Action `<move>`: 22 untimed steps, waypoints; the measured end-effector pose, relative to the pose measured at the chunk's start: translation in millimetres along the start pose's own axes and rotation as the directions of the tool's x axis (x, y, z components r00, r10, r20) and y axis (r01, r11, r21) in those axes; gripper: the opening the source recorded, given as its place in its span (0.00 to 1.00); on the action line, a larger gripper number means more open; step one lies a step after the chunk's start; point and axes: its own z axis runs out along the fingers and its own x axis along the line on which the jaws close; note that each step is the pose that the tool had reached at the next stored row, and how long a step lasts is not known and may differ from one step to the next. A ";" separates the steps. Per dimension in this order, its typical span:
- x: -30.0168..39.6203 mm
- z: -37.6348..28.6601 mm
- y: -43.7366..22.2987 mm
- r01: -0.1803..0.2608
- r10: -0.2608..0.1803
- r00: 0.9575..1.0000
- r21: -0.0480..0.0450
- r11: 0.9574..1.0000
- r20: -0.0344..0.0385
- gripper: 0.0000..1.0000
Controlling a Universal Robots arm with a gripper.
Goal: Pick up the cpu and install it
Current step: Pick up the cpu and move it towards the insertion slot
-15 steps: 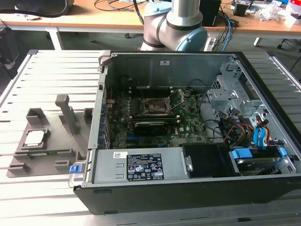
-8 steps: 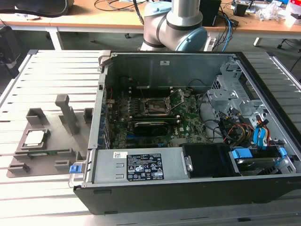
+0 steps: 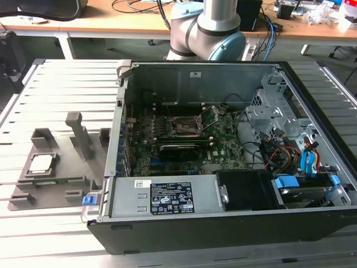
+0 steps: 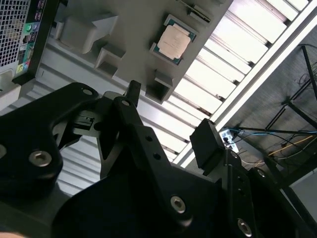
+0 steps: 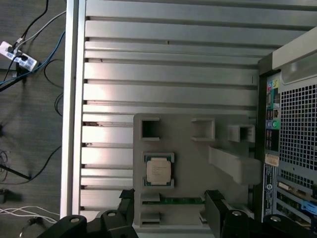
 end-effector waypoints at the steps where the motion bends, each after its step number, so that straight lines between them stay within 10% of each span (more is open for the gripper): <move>1: 0.0 0.8 0.0 0.000 0.000 1.000 0.000 1.000 0.000 0.68; 22: 0.5 17.5 -0.1 0.000 0.000 1.000 0.000 1.000 0.000 0.68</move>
